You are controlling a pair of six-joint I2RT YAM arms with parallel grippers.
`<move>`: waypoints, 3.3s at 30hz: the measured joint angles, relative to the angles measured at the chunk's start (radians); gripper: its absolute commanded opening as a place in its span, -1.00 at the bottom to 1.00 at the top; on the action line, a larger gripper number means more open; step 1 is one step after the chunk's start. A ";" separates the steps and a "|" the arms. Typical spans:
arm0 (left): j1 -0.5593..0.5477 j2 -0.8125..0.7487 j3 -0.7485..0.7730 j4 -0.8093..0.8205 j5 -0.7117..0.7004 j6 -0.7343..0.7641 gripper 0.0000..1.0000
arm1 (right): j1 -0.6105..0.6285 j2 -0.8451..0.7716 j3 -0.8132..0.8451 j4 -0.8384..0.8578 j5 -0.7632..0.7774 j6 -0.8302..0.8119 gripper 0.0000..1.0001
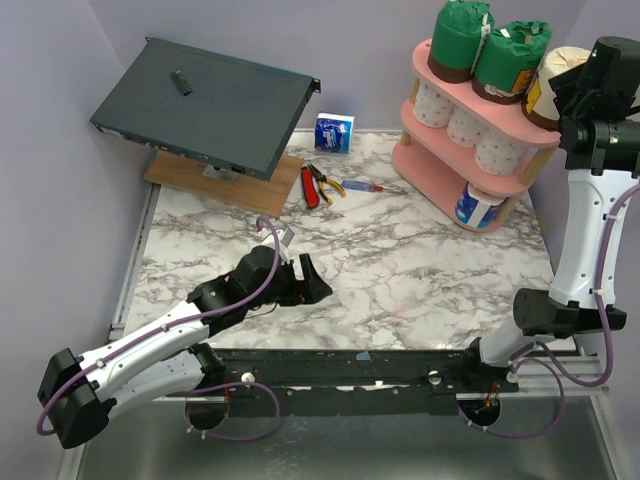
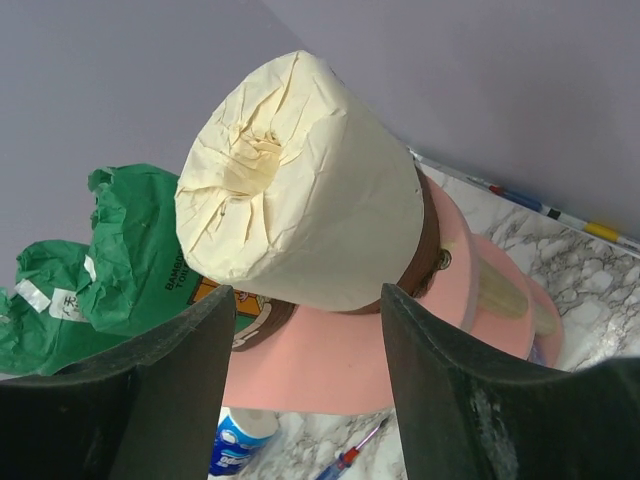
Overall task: Place and organize the paper towels onto the shelf
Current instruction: Place the paper towel on the shelf, then adjust the shelf at the center of the board.
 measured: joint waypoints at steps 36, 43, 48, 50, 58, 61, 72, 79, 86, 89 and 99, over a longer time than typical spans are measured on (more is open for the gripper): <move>0.001 -0.027 -0.011 0.000 0.000 -0.008 0.67 | 0.000 -0.064 -0.063 0.027 -0.112 -0.031 0.69; 0.001 -0.123 -0.065 -0.002 -0.014 -0.023 0.70 | 0.056 -0.245 -0.216 0.142 -0.349 -0.089 0.70; 0.003 -0.167 -0.092 -0.006 -0.029 -0.029 0.71 | 0.160 -0.375 -0.429 0.275 -0.520 -0.160 0.69; 0.003 -0.177 -0.096 -0.006 -0.029 -0.030 0.71 | 0.188 -0.418 -0.513 0.315 -0.575 -0.186 0.69; 0.005 -0.161 -0.108 0.006 -0.053 -0.031 0.71 | 0.232 -0.570 -0.783 0.416 -0.719 -0.251 0.68; 0.005 -0.132 -0.107 0.008 -0.053 -0.031 0.71 | 0.238 -0.628 -0.912 0.459 -0.746 -0.259 0.67; 0.005 0.026 -0.020 0.022 -0.037 -0.032 0.69 | 0.239 -0.843 -1.353 0.512 -0.684 -0.210 0.63; 0.005 0.106 -0.005 0.047 0.002 -0.039 0.68 | 0.239 -0.951 -1.533 0.545 -0.591 -0.146 0.58; 0.005 0.122 0.037 0.034 0.002 -0.038 0.68 | 0.239 -0.917 -1.642 0.567 -0.575 -0.123 0.53; 0.005 0.146 0.055 0.035 0.002 -0.038 0.68 | 0.243 -0.888 -1.641 0.563 -0.496 -0.111 0.60; 0.005 0.204 0.075 0.049 0.010 -0.037 0.68 | 0.237 -0.797 -1.641 0.537 -0.235 0.083 0.65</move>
